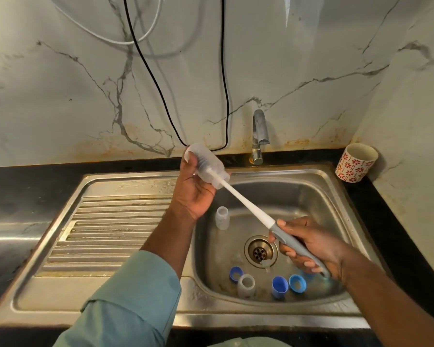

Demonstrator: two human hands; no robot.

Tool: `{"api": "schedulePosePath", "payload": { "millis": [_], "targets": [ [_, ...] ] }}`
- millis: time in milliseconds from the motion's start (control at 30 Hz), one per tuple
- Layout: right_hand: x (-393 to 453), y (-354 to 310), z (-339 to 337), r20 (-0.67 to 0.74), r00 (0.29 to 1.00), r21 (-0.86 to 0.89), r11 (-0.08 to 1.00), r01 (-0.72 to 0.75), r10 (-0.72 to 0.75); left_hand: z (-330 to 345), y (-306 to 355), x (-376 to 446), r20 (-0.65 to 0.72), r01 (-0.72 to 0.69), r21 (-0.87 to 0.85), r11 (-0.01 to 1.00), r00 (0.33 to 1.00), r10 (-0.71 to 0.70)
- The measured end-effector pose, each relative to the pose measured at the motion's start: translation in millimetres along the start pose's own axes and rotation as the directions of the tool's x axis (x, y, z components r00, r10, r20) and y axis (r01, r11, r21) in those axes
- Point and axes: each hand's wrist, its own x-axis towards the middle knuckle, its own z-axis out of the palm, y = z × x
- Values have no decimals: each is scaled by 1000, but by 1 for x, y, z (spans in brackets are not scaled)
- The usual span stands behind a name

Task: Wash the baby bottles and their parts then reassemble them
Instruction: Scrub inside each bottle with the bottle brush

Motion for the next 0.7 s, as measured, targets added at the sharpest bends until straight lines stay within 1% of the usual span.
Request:
{"api": "schedulePosePath", "payload": {
  "millis": [33, 100, 133, 167, 233, 267, 300, 333, 367, 400, 433, 500, 533, 633, 700],
  "targets": [
    [-1, -2, 0, -39, 999, -50, 999, 17, -19, -2, 0, 0, -70, -23, 73, 997, 997, 29],
    [-4, -6, 1, -131, 989, -194, 980, 39, -66, -8, -1, 0, -208, -81, 193, 978, 971, 122],
    [-5, -8, 1, -176, 980, -271, 961, 46, -96, -10, 0, 0, -237, -86, 222, 971, 961, 139],
    [-5, -9, 1, -211, 968, -347, 936, 55, -135, -12, 1, -1, -245, -69, 236, 969, 961, 128],
    [-3, -10, -1, -269, 937, -516, 855, 54, -221, -12, 5, -3, -237, 21, 269, 963, 971, 45],
    [-2, -11, -3, -289, 917, -629, 777, 35, -275, -12, 9, -4, -237, 80, 279, 957, 972, -12],
    [-1, -13, -4, -281, 900, -746, 665, 14, -334, -11, 12, -4, -249, 133, 275, 952, 967, -63],
    [-1, -15, -4, -244, 894, -837, 547, 1, -375, -9, 16, -3, -270, 180, 264, 948, 957, -106],
    [0, -16, -3, -199, 896, -892, 452, 1, -396, -6, 18, -1, -296, 217, 266, 939, 946, -135],
    [1, -17, -2, -169, 901, -920, 391, 0, -399, -2, 19, 1, -326, 251, 286, 925, 933, -152],
    [2, -18, -2, -156, 904, -931, 364, -1, -398, 2, 19, 3, -360, 279, 311, 909, 919, -159],
    [1, -17, -3, -144, 902, -927, 374, 20, -406, 6, 16, 5, -403, 284, 313, 906, 904, -144],
    [0, -16, -3, -143, 897, -912, 408, 45, -418, 7, 14, 4, -385, 260, 276, 925, 912, -141],
    [-6, -14, -3, -190, 882, -807, 581, 110, -431, 2, 9, 5, -247, 160, 150, 976, 962, -119],
    [-8, -12, -3, -229, 895, -691, 711, 128, -384, 1, 8, 4, -199, 115, 115, 987, 976, -91]
  ]
}}
